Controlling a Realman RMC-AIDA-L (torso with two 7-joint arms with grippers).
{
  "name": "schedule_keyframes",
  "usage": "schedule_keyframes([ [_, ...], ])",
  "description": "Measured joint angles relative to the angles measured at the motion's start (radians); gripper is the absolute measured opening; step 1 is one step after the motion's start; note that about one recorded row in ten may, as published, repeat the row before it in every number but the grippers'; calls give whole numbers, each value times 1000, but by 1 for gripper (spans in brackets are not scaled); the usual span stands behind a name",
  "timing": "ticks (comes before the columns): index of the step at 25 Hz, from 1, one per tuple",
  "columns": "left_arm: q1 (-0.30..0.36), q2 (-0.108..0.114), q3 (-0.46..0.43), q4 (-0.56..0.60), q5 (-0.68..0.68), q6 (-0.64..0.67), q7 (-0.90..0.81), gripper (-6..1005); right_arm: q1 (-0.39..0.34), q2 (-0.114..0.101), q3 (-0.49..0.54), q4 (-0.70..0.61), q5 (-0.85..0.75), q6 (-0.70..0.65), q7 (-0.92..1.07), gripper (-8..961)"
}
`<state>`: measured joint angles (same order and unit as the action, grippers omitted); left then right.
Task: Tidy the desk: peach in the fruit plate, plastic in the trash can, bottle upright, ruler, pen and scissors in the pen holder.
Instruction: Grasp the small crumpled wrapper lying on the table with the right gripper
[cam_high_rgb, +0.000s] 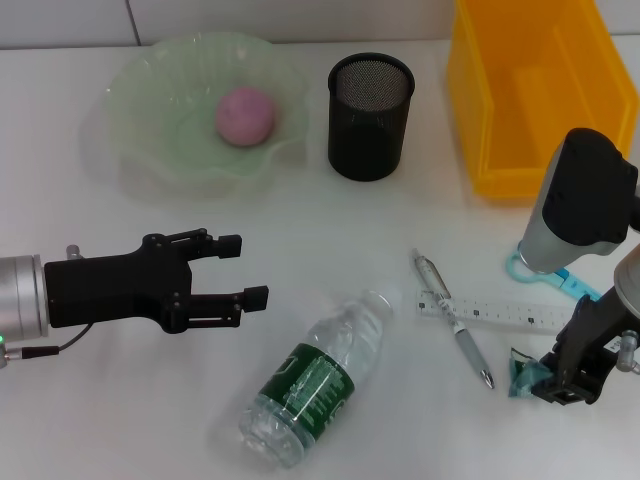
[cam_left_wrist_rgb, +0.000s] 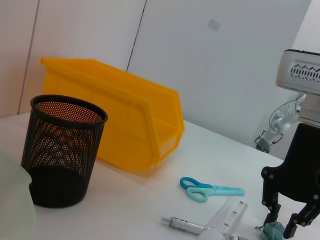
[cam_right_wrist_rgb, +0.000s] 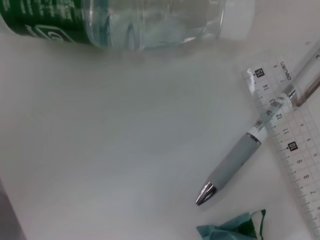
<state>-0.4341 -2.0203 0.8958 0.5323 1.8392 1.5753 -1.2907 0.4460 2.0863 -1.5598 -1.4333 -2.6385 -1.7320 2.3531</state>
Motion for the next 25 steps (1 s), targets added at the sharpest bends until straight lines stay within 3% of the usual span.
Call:
schedule_keyframes([
  [20, 0, 0, -3, 0, 0, 2, 0, 848, -8, 0, 0, -7, 0, -15, -7, 209],
  [25, 0, 0, -3, 0, 0, 1, 0, 848, -9, -1, 0, -8, 0, -17, -7, 141],
])
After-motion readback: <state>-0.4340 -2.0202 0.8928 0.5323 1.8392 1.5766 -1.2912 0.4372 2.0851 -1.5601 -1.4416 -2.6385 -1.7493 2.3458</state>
